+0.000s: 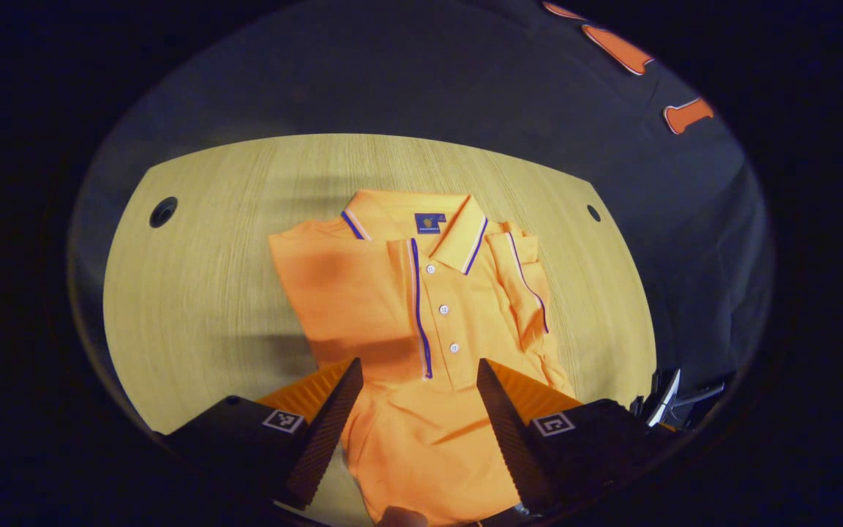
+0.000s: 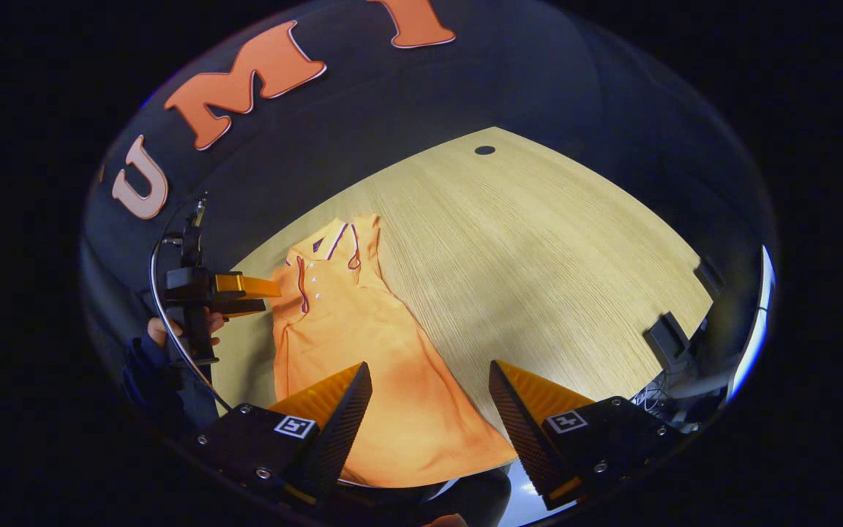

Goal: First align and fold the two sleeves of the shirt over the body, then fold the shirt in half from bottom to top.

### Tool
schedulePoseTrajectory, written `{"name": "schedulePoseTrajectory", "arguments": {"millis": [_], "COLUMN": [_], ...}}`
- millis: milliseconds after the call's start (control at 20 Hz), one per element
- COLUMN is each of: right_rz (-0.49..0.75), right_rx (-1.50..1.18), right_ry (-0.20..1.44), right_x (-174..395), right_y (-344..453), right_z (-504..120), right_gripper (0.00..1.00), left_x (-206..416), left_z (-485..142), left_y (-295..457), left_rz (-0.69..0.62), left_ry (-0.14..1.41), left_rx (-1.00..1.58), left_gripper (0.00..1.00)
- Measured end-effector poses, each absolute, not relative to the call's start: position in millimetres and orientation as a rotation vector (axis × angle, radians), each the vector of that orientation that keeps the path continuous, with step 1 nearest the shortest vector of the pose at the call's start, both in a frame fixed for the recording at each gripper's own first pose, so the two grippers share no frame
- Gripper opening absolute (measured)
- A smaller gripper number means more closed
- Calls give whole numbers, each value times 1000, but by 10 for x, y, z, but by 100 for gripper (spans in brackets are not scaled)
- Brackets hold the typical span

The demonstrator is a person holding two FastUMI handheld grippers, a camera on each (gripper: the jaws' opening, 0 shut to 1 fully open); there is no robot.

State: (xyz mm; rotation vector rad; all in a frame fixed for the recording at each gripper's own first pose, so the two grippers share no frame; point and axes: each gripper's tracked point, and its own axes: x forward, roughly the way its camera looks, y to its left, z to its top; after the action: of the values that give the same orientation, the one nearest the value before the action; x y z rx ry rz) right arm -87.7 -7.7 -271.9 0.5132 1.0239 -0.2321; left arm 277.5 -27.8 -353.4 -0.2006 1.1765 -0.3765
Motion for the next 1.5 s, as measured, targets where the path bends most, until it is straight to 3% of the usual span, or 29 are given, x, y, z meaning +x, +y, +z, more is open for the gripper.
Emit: {"name": "schedulePoseTrajectory", "arguments": {"millis": [250, 500, 950, 1500], "right_rz": [-121, -24, 135, 213], "right_rx": [462, 397, 339, 240], "right_ry": [1067, 1116, 1206, 1310], "right_x": [-946, -1127, -1528, -2035], "right_y": [-13, 106, 303, 340], "right_z": [-2867, -3084, -3427, -3873], "right_gripper": [98, 98, 99, 99], "left_x": [2247, 1815, 616, -315], "left_z": [-3376, -3242, -3540, -4012], "left_y": [-88, 78, 210, 292], "left_rz": [-316, -271, -213, -155], "left_ry": [1156, 1032, 1150, 1265], "left_rx": [-191, -135, -125, -114], "left_gripper": [99, 98, 99, 98]}}
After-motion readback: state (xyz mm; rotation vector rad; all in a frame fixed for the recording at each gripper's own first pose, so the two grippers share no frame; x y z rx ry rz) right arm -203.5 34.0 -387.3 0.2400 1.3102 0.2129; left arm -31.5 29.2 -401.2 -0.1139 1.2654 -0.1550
